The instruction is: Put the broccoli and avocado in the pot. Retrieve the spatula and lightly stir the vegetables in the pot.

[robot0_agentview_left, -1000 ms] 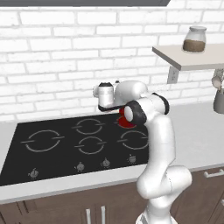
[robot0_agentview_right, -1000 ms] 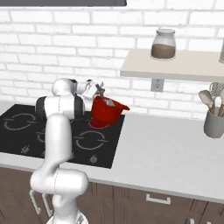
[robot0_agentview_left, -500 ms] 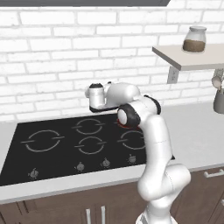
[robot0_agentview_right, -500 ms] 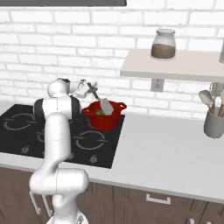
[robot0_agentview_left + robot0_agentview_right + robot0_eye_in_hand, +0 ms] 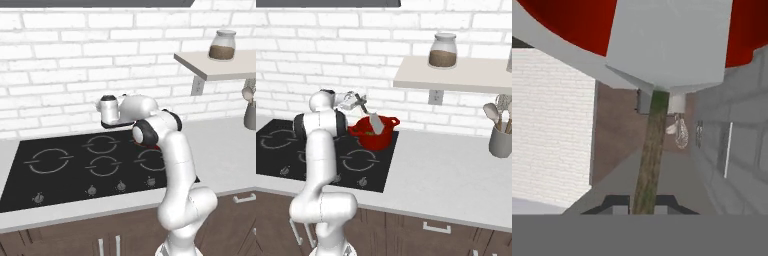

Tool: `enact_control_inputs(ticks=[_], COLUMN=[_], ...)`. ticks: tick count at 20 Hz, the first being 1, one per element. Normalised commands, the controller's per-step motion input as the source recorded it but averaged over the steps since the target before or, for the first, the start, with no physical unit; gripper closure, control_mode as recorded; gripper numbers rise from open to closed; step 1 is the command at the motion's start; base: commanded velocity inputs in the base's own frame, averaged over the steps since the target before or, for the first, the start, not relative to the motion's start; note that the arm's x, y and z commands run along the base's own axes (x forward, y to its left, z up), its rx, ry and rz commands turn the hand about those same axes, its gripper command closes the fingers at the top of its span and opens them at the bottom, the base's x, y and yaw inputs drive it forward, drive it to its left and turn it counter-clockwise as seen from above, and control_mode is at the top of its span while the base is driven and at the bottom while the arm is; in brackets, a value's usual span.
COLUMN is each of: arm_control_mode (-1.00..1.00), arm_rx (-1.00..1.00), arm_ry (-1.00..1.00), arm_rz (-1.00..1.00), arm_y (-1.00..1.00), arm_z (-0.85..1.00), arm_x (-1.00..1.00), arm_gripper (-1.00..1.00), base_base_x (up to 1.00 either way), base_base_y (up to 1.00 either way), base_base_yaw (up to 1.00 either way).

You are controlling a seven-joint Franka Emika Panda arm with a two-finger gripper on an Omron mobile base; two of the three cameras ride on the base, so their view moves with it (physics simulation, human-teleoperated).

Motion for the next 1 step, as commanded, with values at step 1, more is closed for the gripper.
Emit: enact_control_inputs(ticks=[1], arm_control_mode=[-1.0], arm_rx=[0.1], arm_ry=[0.07], arm_rz=[-0.02], arm_y=[0.0], arm_z=[0.0], arm_x=[0.0], arm_gripper=[1.0], base_base_x=[0.0], base_base_y=[0.0], base_base_yaw=[0.0])
